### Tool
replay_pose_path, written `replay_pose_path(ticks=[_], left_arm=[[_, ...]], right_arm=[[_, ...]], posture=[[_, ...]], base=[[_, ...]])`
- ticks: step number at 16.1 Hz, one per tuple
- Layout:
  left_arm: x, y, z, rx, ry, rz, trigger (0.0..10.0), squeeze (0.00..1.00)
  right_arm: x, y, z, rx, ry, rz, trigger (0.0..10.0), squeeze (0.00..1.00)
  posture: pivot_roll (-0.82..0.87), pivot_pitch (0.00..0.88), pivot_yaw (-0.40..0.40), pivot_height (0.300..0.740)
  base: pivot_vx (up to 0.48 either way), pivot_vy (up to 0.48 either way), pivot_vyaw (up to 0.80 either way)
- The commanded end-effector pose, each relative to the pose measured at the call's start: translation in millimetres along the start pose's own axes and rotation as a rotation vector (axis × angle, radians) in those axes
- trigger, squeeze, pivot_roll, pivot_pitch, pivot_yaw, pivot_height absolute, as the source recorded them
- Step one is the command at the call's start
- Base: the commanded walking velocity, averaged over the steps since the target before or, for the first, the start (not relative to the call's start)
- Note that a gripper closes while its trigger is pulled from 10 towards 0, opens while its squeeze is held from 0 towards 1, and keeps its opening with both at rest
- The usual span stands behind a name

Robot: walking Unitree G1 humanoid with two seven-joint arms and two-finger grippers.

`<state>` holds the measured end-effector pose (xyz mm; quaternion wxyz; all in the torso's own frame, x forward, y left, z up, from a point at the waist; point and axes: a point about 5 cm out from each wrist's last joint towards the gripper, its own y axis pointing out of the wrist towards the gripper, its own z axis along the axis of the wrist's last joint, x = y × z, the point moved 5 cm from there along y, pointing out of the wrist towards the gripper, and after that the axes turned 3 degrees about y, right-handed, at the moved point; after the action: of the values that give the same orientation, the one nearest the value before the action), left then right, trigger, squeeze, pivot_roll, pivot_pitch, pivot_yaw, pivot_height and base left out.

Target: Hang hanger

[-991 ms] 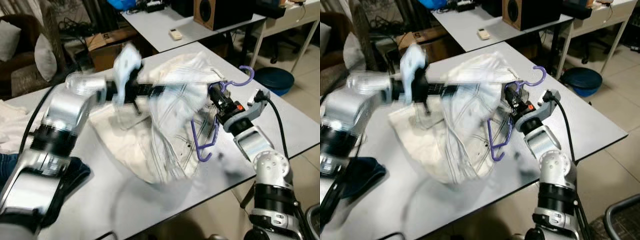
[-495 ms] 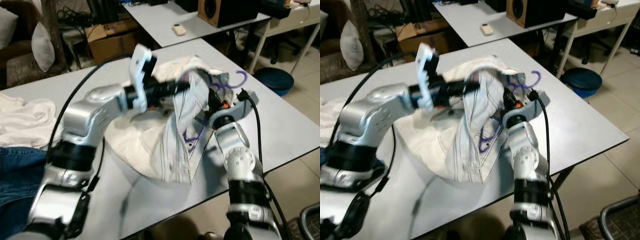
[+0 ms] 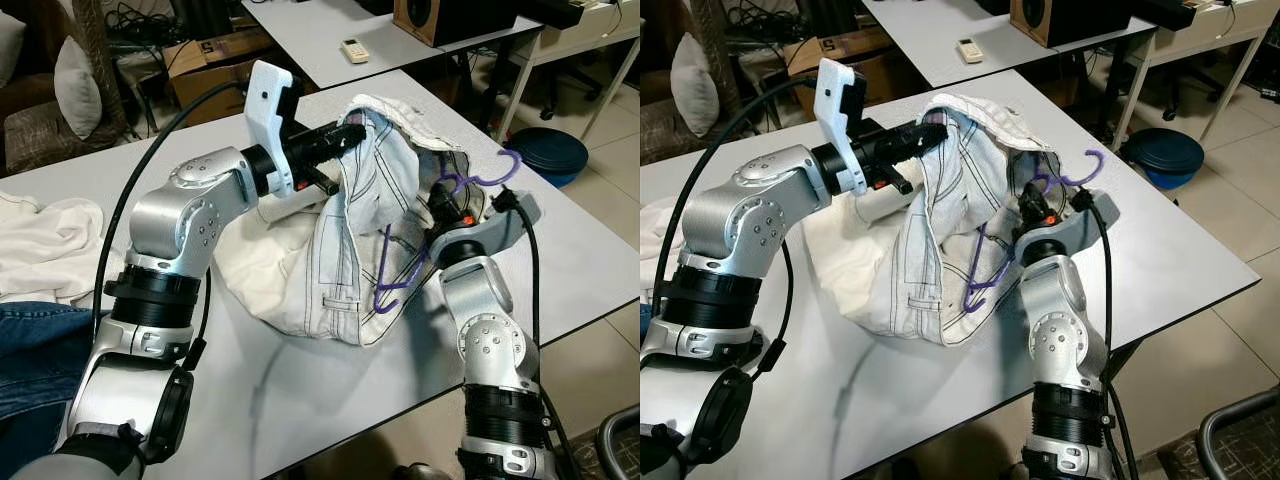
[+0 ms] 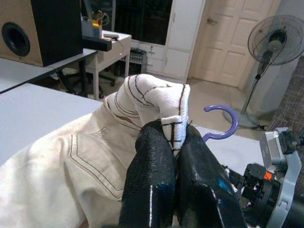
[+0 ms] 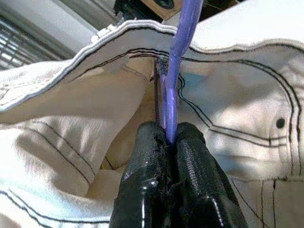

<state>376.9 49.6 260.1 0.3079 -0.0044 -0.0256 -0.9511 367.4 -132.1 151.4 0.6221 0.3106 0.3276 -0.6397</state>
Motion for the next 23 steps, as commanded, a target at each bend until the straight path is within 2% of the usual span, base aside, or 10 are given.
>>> replay_pose_path(ticks=[1,3,5,7,9,12,13,19,21,23], left_arm=[[-3.5,-2.7,7,0.004,0.037,0.013,0.0,0.0],[12.2,-7.9,-5,-0.074,-0.007,-0.104,0.0,0.0],[28.5,-4.9,3,-0.049,-0.122,-0.183,0.0,0.0],[37.5,9.7,29,0.048,-0.251,-0.206,0.0,0.0],[45.7,20.1,51,0.111,-0.309,-0.242,0.0,0.0],[48.8,32.8,82,0.199,-0.397,-0.247,0.0,0.0],[47.3,36.5,84,0.206,-0.407,-0.227,0.0,0.0],[21.5,38.2,53,0.115,-0.335,-0.065,0.0,0.0],[13.4,36.9,60,0.144,-0.345,-0.037,0.0,0.0],[-2.1,31.3,75,0.18,-0.305,0.01,0.0,0.0]], right_arm=[[-15.5,-5.4,-37,-0.054,0.218,-0.027,10.0,0.0],[-15.1,7.9,-30,-0.046,0.228,-0.016,10.0,0.0],[-15.6,28.0,-34,-0.08,0.258,-0.012,10.0,0.0],[-38.5,43.9,-44,-0.171,0.271,0.061,10.0,0.0],[-60.2,50.0,-64,-0.284,0.26,0.118,10.0,0.0],[-101.4,42.7,-102,-0.491,0.291,0.273,10.0,0.0],[-104.1,36.3,-112,-0.557,0.249,0.319,10.0,0.0],[-37.7,25.9,-85,-0.526,-0.007,0.281,10.0,0.0],[-12.8,19.5,-85,-0.549,0.008,0.22,10.0,0.0],[28.3,9.1,-86,-0.536,-0.024,0.107,10.0,0.0]], posture=[[-0.12,0.056,0.11,0.74],[-0.12,0.054,0.109,0.74],[-0.11,0.046,0.105,0.74],[-0.1,0.032,0.095,0.74],[-0.1,0.025,0.096,0.74],[-0.1,0.009,0.102,0.74],[-0.1,0.007,0.103,0.74],[-0.13,0.008,0.128,0.74],[-0.13,0.005,0.129,0.74],[-0.12,0.002,0.129,0.74]], base=[[0.0,0.0,0.0],[0.0,0.0,0.0],[0.0,0.0,0.0],[0.0,0.0,0.0],[0.0,0.0,0.0],[0.0,0.0,0.0],[0.0,0.0,0.0],[0.0,0.0,0.0],[0.0,0.0,0.0],[0.0,0.0,0.0]])
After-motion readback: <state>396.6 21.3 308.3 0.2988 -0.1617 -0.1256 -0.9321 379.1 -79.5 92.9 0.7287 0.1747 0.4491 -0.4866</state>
